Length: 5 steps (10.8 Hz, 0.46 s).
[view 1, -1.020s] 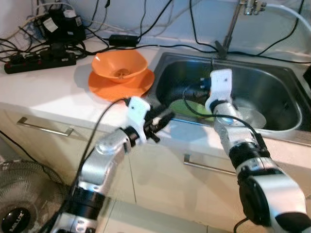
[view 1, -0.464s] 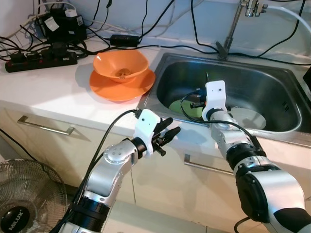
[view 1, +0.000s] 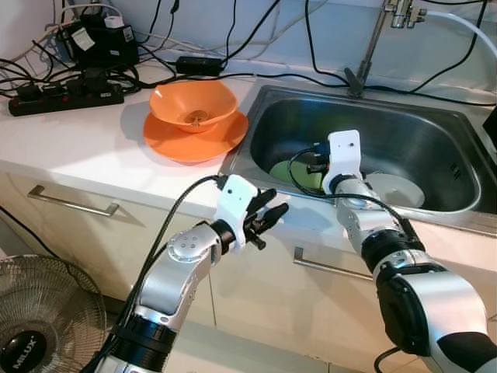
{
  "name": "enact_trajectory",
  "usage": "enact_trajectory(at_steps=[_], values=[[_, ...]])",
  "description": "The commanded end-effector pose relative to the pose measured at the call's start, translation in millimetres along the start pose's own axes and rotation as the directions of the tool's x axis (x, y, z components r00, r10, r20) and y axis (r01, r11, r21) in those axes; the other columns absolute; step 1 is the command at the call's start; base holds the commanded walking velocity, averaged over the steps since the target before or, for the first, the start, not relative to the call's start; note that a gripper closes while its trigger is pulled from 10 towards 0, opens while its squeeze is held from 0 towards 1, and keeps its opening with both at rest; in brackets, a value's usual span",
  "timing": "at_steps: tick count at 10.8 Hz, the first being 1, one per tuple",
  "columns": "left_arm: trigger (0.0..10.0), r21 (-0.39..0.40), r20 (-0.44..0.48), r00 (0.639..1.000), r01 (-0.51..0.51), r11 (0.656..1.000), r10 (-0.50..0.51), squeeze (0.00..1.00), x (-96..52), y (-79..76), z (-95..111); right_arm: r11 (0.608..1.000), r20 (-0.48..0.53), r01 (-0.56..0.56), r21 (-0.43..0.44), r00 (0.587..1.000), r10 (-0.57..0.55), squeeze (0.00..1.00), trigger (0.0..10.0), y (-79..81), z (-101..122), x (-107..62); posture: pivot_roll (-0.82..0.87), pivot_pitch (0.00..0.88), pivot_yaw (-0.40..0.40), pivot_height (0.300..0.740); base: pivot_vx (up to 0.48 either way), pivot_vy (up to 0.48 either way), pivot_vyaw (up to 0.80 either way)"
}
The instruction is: Kitchen organization
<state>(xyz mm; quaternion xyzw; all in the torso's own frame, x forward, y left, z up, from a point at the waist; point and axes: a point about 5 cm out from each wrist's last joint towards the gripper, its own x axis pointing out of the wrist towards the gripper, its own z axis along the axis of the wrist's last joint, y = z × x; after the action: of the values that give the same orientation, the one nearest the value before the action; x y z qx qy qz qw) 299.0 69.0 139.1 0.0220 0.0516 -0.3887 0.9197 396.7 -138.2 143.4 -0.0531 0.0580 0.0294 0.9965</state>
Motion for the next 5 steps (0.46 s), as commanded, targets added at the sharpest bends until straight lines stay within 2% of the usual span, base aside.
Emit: enact_trajectory(at_steps=[1,5], values=[[10.0,0.007,-0.016,1.0,-0.018,1.0,0.019,0.0,0.5,3.4,0.0,1.0,-0.003,0.003,0.001,1.0,-0.003,0.0,10.0,1.2,0.5,0.5,0.22,0.003,-0.029,0.74,0.0,0.0,0.0],[10.0,0.02,0.001,0.998,-0.061,0.998,0.061,0.0,-3.6,16.1,6.4,1.0,0.032,0.012,-0.008,0.999,-0.012,0.0,10.0,-1.9,9.1,2.1,0.22,0.012,-0.035,0.74,0.0,0.0,0.0]])
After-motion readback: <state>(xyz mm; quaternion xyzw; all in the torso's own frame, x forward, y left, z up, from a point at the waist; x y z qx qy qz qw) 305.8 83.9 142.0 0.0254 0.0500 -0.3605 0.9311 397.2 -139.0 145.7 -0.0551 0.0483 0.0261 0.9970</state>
